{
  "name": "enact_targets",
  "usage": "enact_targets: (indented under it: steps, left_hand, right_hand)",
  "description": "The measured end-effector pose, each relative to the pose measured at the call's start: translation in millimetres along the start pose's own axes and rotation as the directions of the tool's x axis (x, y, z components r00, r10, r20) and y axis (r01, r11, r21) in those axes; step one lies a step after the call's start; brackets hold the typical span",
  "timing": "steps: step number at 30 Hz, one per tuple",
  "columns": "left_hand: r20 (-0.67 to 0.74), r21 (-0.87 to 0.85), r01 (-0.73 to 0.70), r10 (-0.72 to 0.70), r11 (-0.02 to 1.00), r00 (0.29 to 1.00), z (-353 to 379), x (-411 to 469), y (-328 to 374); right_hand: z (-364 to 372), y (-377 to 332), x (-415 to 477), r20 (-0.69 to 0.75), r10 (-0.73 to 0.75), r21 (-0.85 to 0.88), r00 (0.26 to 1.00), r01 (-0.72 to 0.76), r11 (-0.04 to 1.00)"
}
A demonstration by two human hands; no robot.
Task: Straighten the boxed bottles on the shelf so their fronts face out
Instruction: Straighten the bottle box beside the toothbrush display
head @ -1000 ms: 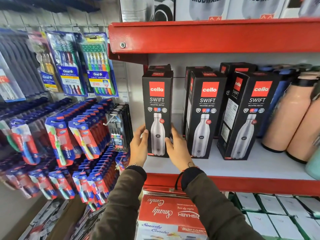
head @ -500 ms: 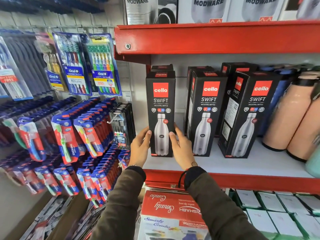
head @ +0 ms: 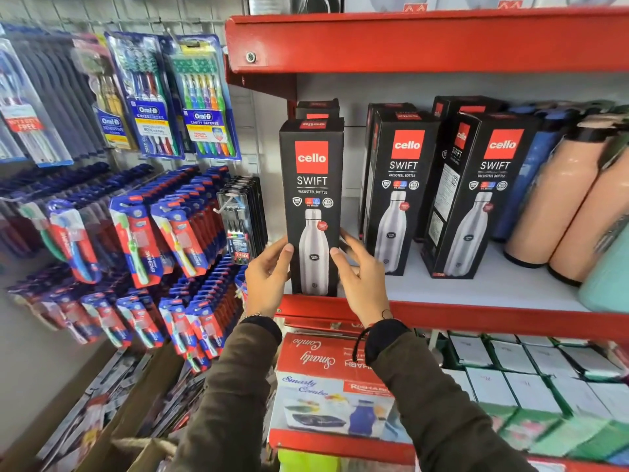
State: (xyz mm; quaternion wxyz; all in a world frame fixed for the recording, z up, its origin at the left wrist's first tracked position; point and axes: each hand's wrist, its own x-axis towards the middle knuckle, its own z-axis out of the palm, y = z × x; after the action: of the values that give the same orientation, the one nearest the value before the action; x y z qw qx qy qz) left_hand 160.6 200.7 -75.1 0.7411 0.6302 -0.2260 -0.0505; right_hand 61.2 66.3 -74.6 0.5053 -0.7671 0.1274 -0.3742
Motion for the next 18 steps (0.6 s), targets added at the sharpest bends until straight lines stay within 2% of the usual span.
enact_targets:
  steps: [8,13,15,18]
  left_hand:
    - [-0.039,-0.002,-0.038,0.038,0.999,0.998,-2,-7,-3]
    - [-0.085,0.055,-0.057,0.062,0.997,0.994,10,-17,-4]
    - [-0.182,0.113,-0.135,0.154,0.984,0.971,21,-30,-5]
    - [-0.383,0.162,-0.271,0.314,0.949,0.869,42,-45,0]
  right_hand:
    - [-2,-7,-9,0.019,0.026,-0.056,0.999,-0.024,0.998]
    - [-8,-9,-12,-0.002,0.038,-0.019,0.999,-0.038,0.999]
    - [-17,-7,-15,-0.046,0.056,0.048,0.997,-0.054,0.997]
    - [-37,-4,-15,-0.134,0.067,0.108,0.989,-0.053,0.993]
